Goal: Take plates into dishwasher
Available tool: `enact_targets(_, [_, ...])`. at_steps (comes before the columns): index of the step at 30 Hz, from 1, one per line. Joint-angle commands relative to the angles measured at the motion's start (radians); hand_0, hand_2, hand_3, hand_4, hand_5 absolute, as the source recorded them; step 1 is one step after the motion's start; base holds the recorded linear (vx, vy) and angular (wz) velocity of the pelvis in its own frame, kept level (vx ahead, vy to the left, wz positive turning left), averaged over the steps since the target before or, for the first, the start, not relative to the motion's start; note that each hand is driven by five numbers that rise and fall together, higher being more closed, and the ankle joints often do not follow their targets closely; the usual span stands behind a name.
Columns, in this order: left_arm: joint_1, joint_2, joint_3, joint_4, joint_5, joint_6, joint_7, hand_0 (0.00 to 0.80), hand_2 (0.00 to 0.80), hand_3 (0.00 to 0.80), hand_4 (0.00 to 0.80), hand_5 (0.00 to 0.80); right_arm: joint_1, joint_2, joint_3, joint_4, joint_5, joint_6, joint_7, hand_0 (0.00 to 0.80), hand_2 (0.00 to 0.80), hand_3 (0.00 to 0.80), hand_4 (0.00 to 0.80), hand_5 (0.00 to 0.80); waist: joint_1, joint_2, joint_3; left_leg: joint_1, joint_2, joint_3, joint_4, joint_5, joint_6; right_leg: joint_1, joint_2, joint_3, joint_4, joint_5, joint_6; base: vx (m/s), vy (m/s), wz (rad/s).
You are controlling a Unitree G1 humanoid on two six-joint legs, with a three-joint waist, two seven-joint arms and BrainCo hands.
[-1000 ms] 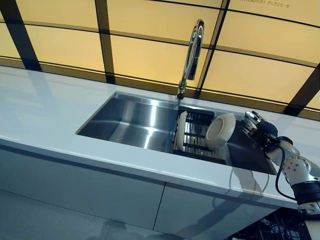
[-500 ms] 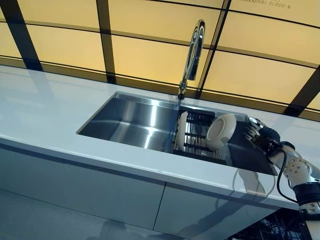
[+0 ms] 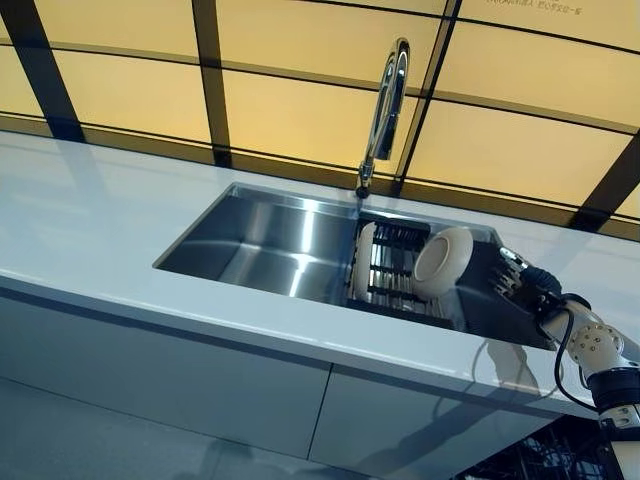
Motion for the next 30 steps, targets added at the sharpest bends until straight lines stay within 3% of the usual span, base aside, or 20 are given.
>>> enact_targets(1, [-0.045,0.025,-0.059,0.021,-0.004,-0.017,-0.001,0.0,0.0,0.0,0.0,0.0,-0.11,-0.038,-0.003,0.047,-0.014,-0.016,0.018,0.0,0.0,0.0,0.0,0.0,0.038,-0.01,-0.004,-0.076,-0.015,-0.02,0.025,0.004,0.027,0.02,-0.074,-0.043,0.052,-0.033,0.076,0.036,-0.011,0.02])
enact_targets(30, [-0.039,0.032,-0.078,0.006,0.001,-0.022,-0.021,0.0,0.0,0.0,0.0,0.0,-0.171,0.03,0.053,0.06,-0.045,0.012,-0.009,0.0,0.0,0.0,0.0,0.0,0.063,-0.006,0.036,-0.103,-0.02,-0.028,0.091,-0.017,0.042,0.006,-0.082,-0.051,0.1,-0.044,0.073,0.038,-0.008,0.02])
